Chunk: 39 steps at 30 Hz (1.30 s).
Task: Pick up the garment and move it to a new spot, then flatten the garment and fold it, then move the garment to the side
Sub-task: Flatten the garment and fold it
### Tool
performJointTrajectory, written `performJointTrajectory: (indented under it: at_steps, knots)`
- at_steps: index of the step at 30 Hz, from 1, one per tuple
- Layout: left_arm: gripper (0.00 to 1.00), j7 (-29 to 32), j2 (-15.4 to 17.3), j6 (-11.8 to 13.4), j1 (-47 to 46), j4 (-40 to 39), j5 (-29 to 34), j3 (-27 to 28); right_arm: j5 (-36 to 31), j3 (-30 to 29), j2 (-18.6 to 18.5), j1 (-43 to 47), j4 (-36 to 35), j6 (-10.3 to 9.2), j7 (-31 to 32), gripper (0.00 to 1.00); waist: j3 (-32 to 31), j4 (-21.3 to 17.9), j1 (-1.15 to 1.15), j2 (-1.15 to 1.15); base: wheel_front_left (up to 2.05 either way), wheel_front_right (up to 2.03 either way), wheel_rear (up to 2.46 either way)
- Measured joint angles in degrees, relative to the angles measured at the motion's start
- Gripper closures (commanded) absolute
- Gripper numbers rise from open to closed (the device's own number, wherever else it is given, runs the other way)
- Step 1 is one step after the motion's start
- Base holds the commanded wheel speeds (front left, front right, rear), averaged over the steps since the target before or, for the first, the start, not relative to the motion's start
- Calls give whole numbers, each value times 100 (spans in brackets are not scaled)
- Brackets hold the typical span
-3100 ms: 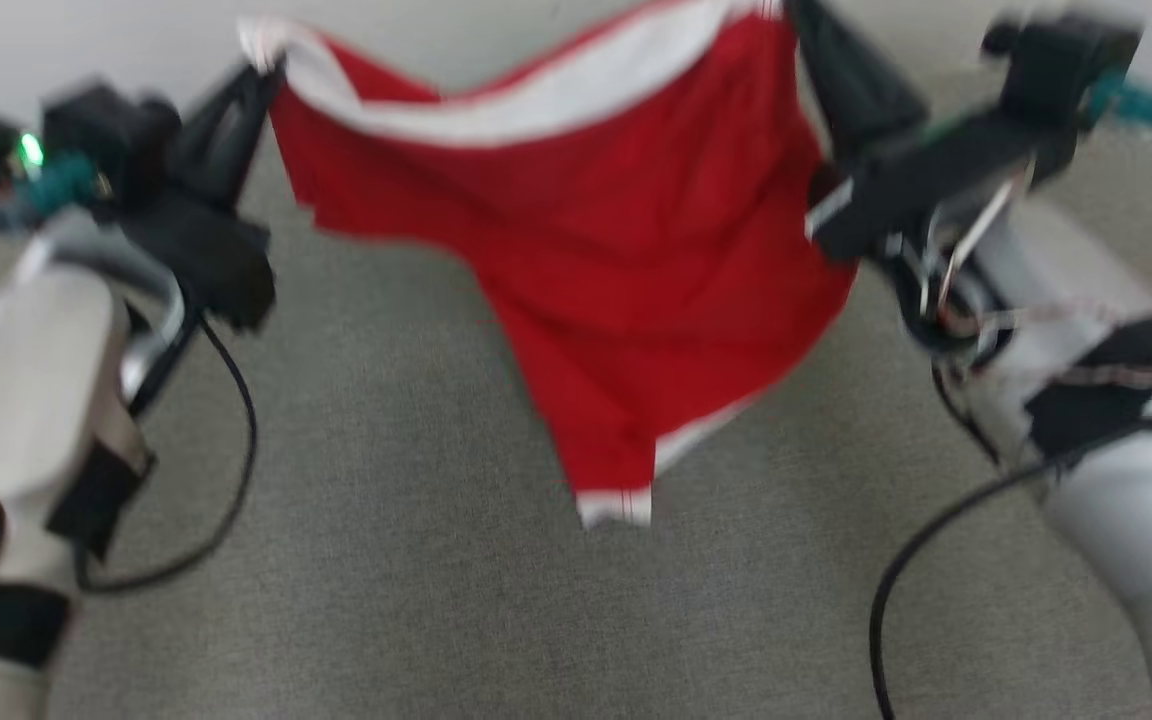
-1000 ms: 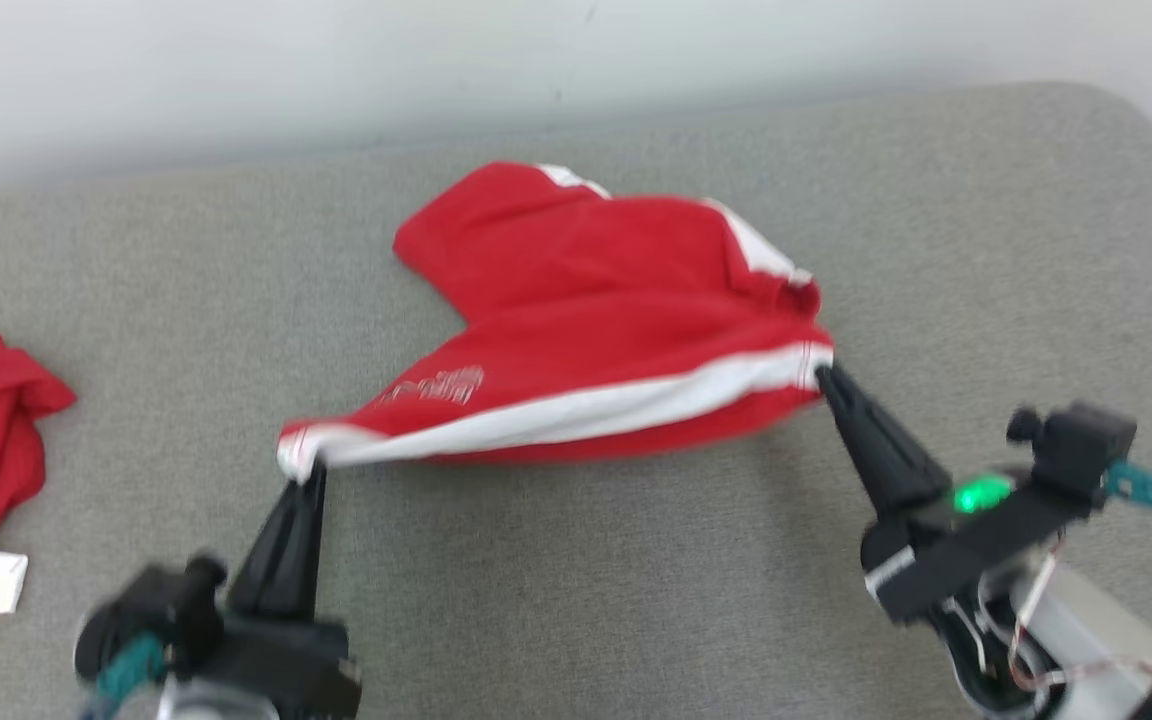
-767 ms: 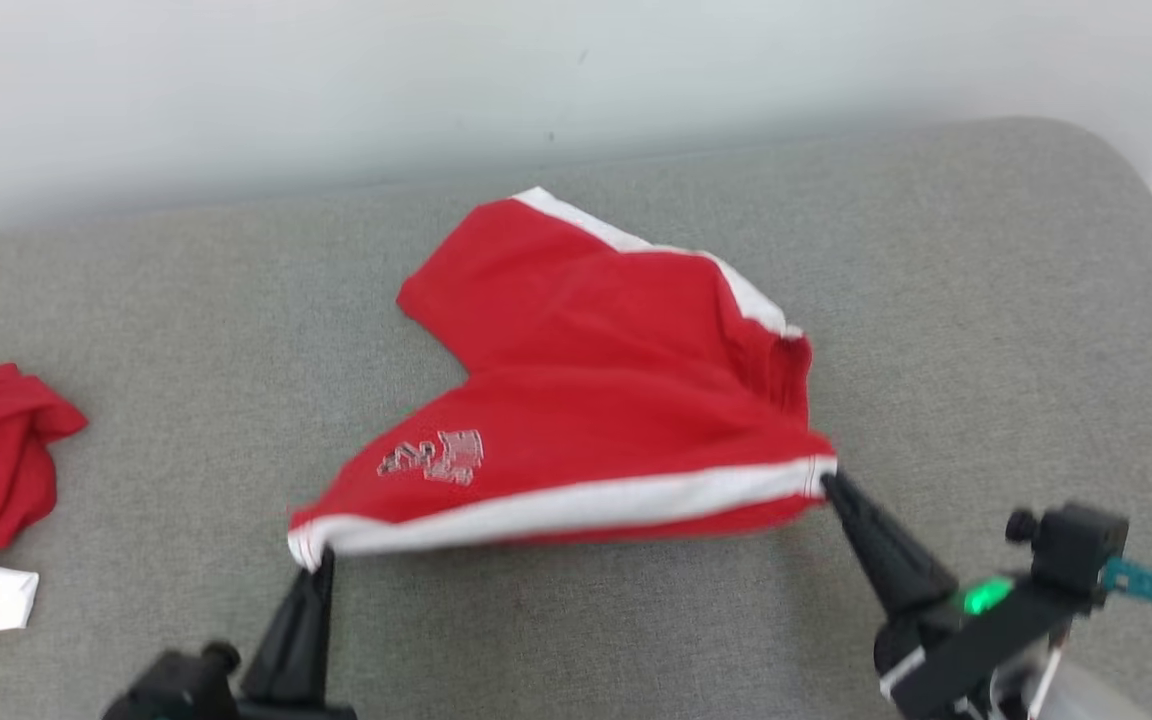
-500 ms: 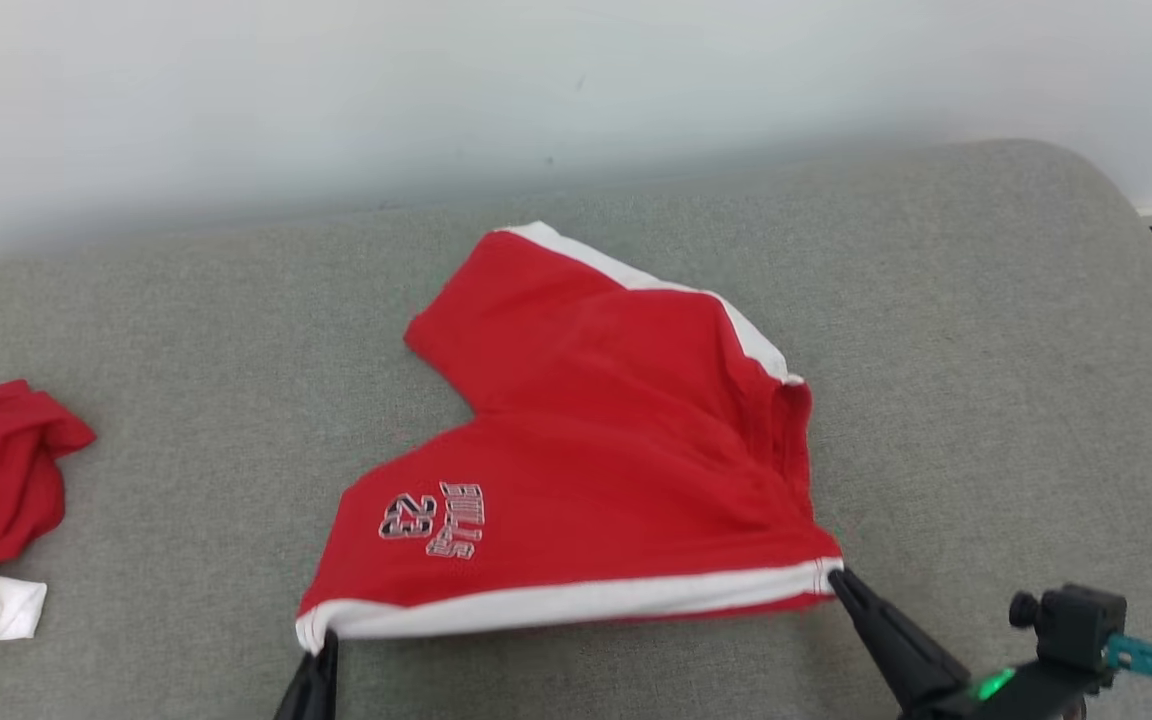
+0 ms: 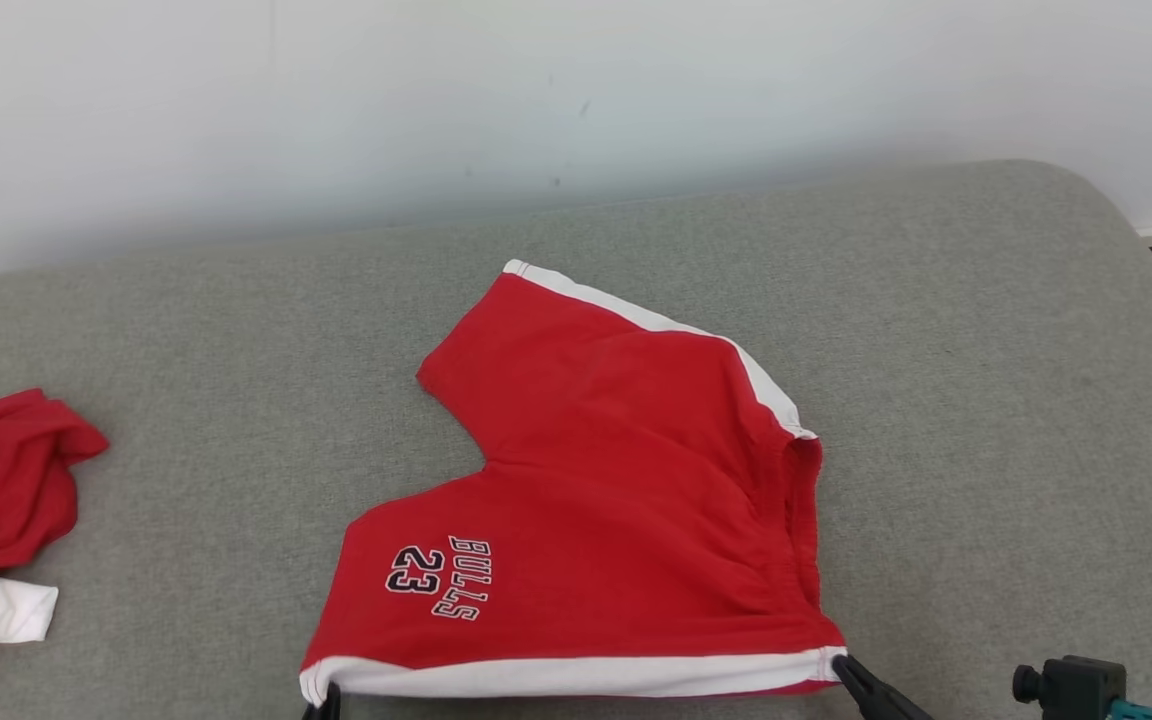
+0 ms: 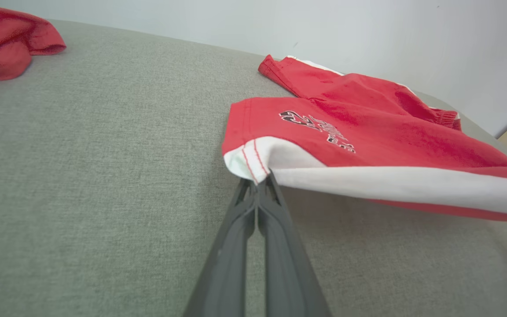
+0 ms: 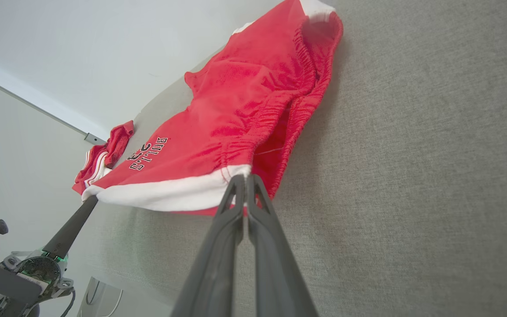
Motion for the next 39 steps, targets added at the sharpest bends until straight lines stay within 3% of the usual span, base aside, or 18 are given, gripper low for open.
performJointTrajectory:
  at_steps: [10,18,25,39]
  knots:
    - [100,36,289,-436,-1082,241,240,213,-326,-246,542,-447,-66,-1,-296,100,74,-247,0,0,0,0,0]
    - [100,744,903,-806,-2790,542,587,-64,-586,-315,1098,-1283,293,0,-464,100,466,-565,0,1,0,0,0]
    - [100,1241,1308,-956,-4023,1046,664,-255,-627,-296,1629,-2079,871,-1,-500,100,872,-986,1,1,0,0,0]
    - [100,1679,1733,-1045,-5694,2468,711,-742,-535,-391,2496,-3122,1641,0,-513,100,1606,-1707,1,1,0,0,0]
